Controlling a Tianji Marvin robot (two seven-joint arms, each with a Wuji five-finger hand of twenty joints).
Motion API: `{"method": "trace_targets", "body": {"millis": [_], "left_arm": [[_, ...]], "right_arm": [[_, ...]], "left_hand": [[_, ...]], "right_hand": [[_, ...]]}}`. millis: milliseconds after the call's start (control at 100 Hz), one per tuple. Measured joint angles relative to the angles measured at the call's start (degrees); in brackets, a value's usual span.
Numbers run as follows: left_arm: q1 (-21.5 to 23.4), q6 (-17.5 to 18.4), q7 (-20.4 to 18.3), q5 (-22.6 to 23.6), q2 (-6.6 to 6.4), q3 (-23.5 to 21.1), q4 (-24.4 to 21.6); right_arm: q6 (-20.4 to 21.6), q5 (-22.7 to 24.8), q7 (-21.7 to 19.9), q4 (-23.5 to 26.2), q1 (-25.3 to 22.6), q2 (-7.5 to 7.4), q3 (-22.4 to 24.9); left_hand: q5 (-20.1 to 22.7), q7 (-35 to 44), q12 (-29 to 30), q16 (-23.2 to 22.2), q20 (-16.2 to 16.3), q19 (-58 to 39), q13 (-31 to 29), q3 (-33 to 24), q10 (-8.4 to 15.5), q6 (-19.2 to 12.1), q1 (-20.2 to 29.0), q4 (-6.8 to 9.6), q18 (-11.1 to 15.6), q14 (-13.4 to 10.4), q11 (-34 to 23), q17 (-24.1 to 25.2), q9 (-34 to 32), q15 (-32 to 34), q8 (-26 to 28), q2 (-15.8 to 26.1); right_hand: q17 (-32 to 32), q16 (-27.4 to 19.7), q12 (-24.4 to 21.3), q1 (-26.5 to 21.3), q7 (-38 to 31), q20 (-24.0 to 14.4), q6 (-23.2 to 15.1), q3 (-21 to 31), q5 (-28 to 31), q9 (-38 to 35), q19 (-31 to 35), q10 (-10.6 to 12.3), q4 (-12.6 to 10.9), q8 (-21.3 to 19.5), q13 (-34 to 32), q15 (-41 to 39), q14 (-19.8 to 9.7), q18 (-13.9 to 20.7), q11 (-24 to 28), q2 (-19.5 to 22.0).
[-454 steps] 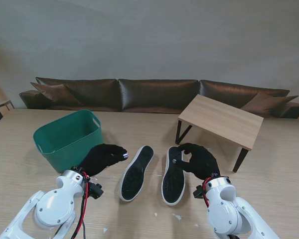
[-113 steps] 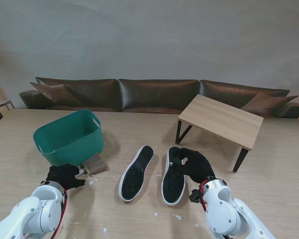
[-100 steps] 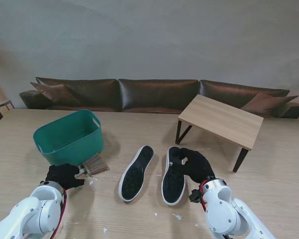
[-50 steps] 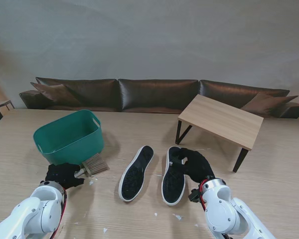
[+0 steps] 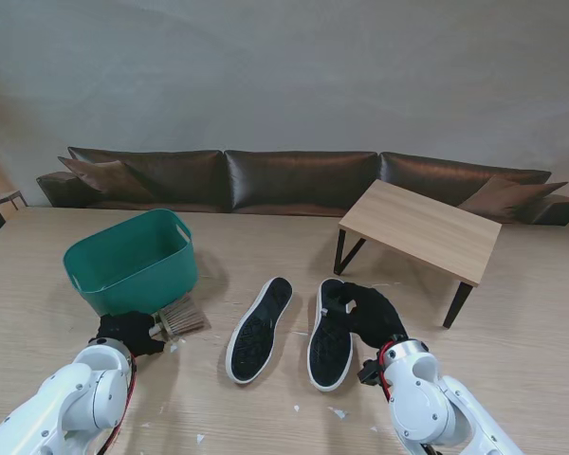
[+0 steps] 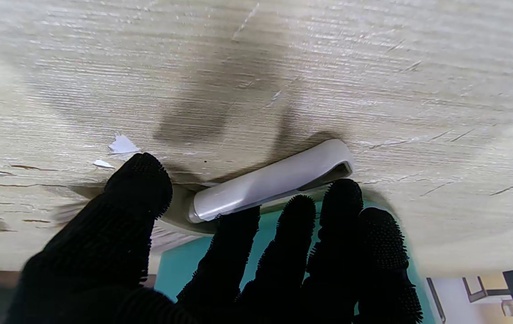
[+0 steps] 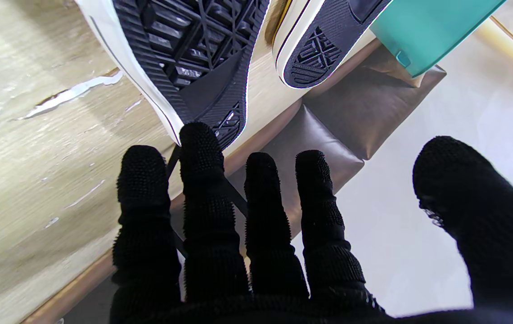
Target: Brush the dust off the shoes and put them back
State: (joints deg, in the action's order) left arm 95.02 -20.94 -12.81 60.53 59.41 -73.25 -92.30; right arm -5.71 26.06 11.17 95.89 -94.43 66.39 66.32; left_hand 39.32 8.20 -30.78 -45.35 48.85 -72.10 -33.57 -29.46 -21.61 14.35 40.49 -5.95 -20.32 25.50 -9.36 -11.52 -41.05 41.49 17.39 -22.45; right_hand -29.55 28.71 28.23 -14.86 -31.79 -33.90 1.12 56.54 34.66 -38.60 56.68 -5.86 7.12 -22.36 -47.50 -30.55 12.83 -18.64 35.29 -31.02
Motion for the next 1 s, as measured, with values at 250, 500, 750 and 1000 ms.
{"method": "trace_targets", "body": {"millis": [250,500,750,1000], "left_arm": [[-3.8,0.1,-4.1,3.5,-0.75,3.5,1.5],[-7.3,2.5,-7.2,6.4,-1.57,6.4,3.4],[-9.1,3.8,-8.2,6.4,-1.85,8.0,4.4],[-8.9,5.1,-8.0,6.8,-1.88,7.7,4.4]], "right_arm": [[0.0,-1.1,0.0,-0.3,0.2,0.11,-0.1],[0.1,-1.6,0.1,-0.8,0.4,0.27,-0.2],[0.1,-2.1,0.5,-1.2,0.7,0.44,-0.2],[0.1,-2.6,0.5,-1.4,0.8,0.49,-0.2]], "left_hand": [[2.3,5.7,-2.1,1.7,-1.9,0.0,-2.8,-7.7,2.1,2.9,0.3,0.00,0.1,-1.7,-2.7,-2.7,-3.3,0.6,10.0,-3.8],[2.0,17.7,-2.6,1.7,-3.5,0.0,-5.5,-5.7,3.6,5.5,5.2,-1.41,0.7,-3.5,-5.4,-4.1,-5.0,0.6,19.7,-9.2],[4.6,37.9,-4.4,3.0,-4.3,-0.1,-8.2,-7.5,3.9,-4.5,6.7,-2.07,1.7,-5.5,-7.3,-5.5,-6.5,1.2,22.5,-9.6],[4.3,42.7,-11.9,1.8,-5.3,-2.3,-11.4,-8.6,6.7,-3.3,6.7,-1.03,1.9,-7.6,-12.1,-8.4,-11.3,3.6,23.3,-10.1]], "right_hand": [[0.0,0.0,0.0,0.0,0.0,0.0,0.0,0.0,0.0,0.0,0.0,0.0,0.0,0.0,0.0,0.0,0.0,0.0,0.0,0.0],[0.0,0.0,0.0,0.0,0.0,0.0,0.4,-0.1,0.0,-0.1,0.0,-0.1,0.0,0.0,0.0,-0.1,0.0,0.0,0.0,0.7],[0.0,0.0,0.0,0.0,0.0,0.0,0.7,-0.1,0.0,-0.1,0.0,-0.5,0.0,0.0,0.0,-0.2,0.1,-0.1,0.0,0.7],[0.0,0.0,0.0,0.0,0.0,0.0,0.7,-0.1,0.0,-0.1,0.0,-0.5,0.0,0.0,0.0,-0.2,0.1,-0.2,0.0,0.7]]}}
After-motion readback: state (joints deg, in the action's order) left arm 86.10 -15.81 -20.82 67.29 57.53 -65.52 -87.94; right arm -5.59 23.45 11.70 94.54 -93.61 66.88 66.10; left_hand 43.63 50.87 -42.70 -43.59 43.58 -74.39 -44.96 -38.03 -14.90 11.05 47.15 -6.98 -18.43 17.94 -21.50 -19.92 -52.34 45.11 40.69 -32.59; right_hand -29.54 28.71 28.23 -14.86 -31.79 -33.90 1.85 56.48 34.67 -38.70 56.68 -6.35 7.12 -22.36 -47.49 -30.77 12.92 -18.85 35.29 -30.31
